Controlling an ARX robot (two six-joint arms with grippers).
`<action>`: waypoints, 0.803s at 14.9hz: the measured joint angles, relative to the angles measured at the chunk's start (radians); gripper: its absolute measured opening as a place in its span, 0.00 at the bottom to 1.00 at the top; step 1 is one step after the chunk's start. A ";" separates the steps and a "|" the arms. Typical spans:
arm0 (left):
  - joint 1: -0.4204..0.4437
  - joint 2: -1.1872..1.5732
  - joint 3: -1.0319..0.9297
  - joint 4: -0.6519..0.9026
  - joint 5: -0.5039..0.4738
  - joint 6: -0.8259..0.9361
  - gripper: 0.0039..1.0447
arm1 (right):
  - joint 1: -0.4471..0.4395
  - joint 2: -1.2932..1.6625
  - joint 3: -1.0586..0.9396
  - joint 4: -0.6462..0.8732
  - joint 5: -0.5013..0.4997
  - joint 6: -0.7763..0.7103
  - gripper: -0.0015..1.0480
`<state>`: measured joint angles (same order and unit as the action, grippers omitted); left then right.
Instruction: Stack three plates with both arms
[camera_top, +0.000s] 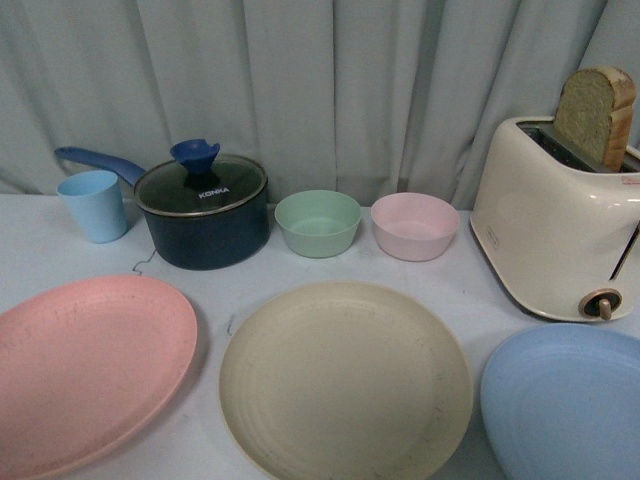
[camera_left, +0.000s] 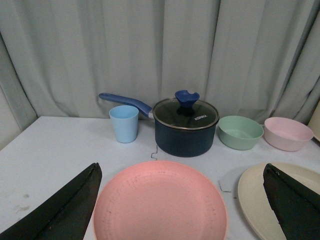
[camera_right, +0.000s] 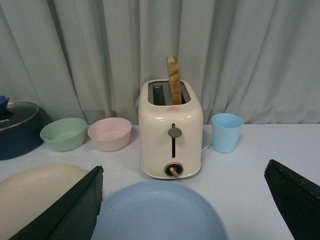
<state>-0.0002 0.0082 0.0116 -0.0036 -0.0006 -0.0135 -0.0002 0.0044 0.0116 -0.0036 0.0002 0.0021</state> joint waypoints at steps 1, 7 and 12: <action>0.000 0.000 0.000 0.000 0.000 0.000 0.94 | 0.000 0.000 0.000 0.000 0.000 0.000 0.94; 0.000 0.000 0.000 0.000 0.000 0.000 0.94 | 0.000 0.000 0.000 0.000 0.000 0.000 0.94; 0.000 0.000 0.000 0.000 0.000 0.000 0.94 | 0.000 0.000 0.000 0.000 0.000 0.000 0.94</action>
<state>-0.0002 0.0082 0.0116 -0.0036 -0.0006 -0.0135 -0.0002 0.0044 0.0116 -0.0036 0.0002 0.0021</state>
